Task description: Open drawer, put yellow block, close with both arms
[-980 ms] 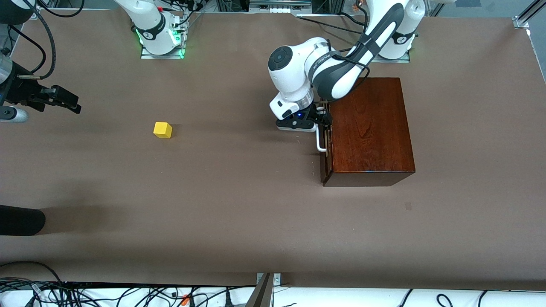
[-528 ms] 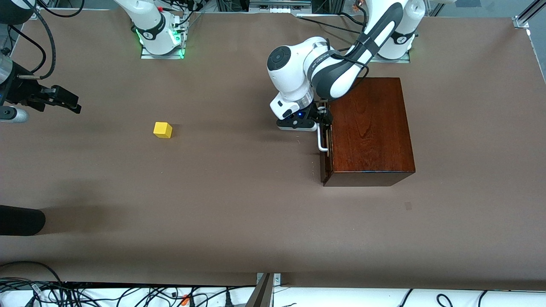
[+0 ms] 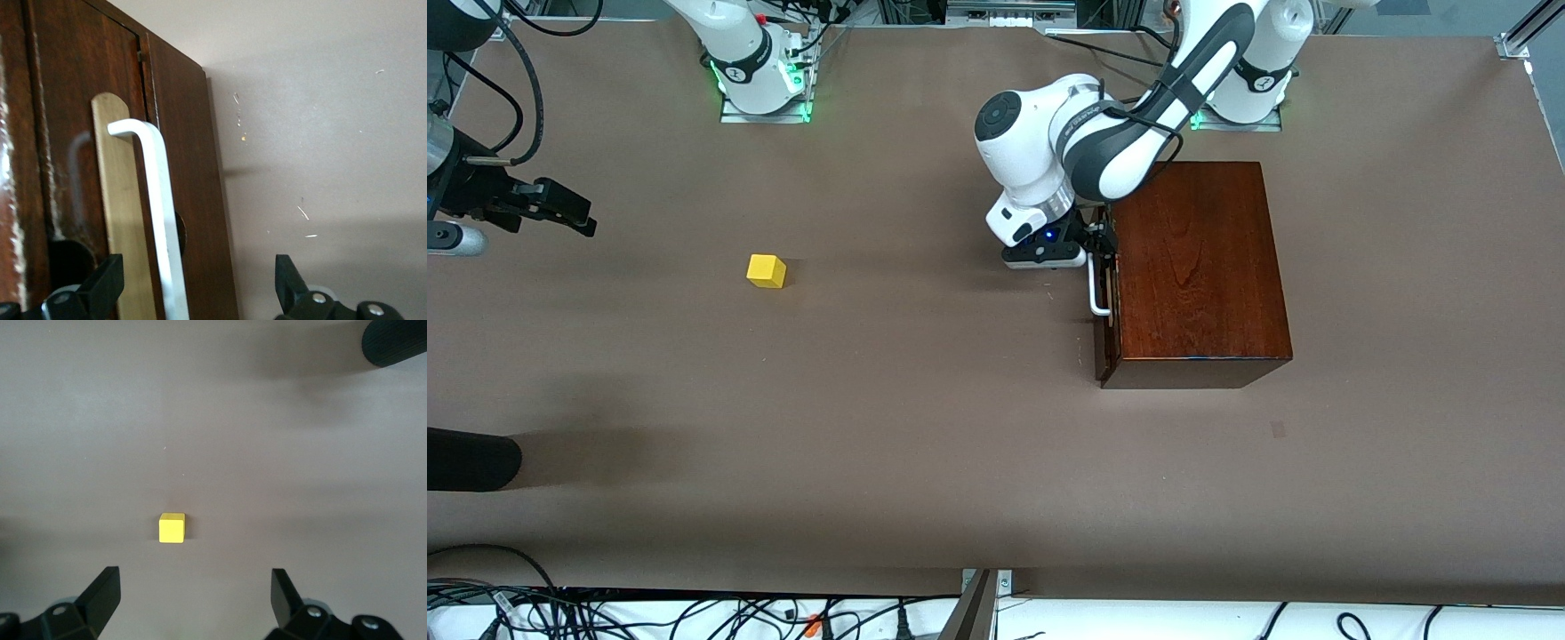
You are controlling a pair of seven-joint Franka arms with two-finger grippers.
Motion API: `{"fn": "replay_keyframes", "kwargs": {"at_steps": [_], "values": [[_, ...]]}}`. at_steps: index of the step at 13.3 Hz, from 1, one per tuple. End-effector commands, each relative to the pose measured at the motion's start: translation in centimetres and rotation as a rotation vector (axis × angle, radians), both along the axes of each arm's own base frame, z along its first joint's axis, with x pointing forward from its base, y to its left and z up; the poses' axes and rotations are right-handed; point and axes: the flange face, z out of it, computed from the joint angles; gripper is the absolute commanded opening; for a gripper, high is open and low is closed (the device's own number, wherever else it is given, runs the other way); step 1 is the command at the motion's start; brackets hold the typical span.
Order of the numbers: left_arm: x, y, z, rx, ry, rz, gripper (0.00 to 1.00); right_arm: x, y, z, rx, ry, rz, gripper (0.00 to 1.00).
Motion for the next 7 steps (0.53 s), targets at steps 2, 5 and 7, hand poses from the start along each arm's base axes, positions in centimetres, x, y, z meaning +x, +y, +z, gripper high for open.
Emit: {"fn": "replay_keyframes", "kwargs": {"at_steps": [2, 5, 7], "values": [[-0.80, -0.88, -0.65, 0.009, -0.024, 0.002, 1.00, -0.14, 0.20, 0.22, 0.000, 0.006, -0.007, 1.00], [-0.37, -0.82, -0.61, -0.009, -0.030, 0.004, 1.00, -0.14, 0.20, 0.22, 0.000, 0.006, -0.007, 1.00], [-0.26, -0.86, -1.04, -0.020, -0.027, 0.002, 1.00, -0.15, 0.20, 0.14, 0.000, 0.007, -0.007, 1.00]]}}
